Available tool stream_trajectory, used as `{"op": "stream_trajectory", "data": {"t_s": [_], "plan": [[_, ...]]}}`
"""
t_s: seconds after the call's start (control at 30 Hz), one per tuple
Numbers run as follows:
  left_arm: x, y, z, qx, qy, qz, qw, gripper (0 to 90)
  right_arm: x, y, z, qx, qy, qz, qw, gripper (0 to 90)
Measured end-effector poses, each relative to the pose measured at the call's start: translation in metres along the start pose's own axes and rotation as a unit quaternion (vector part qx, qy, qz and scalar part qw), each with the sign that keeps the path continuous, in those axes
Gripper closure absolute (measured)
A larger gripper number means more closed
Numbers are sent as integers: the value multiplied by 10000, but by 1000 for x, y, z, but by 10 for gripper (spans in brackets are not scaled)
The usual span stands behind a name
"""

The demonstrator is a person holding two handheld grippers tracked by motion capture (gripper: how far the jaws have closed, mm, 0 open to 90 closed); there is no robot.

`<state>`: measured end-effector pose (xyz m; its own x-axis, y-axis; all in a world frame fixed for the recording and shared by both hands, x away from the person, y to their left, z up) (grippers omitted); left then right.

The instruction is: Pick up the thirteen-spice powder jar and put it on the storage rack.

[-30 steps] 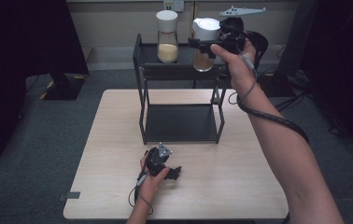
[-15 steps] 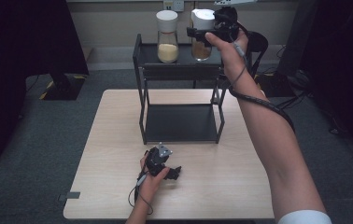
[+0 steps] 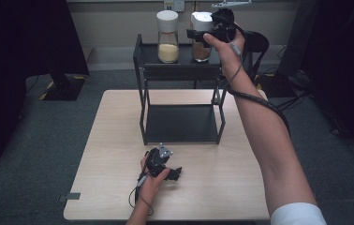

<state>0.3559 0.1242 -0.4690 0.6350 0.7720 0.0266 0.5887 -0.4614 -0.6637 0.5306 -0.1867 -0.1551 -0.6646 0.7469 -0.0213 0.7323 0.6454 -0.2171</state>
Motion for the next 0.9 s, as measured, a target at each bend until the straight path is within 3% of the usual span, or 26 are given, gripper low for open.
{"op": "stream_trajectory", "data": {"t_s": [0.53,0.8,0.9], "plan": [[0,0,0,0,-1,-1,10000,0,6,0,-1,65,-208,73,9997,288],[0,0,0,-1,-1,1,10000,0,9,-3,-1,20,-65,139,9999,57],[0,0,0,-1,1,-1,10000,0,13,-9,1,-18,-103,214,9997,40]]}}
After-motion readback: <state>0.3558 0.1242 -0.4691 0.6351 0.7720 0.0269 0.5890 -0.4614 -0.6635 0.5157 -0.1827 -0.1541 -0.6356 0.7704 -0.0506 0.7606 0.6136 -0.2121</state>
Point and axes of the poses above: each handheld gripper's, and its own axes: y roughly forward along the jaws, z roughly out of its underside, x roughly to its left, the point moved 6 cm from there along y, roughly forward along the jaws
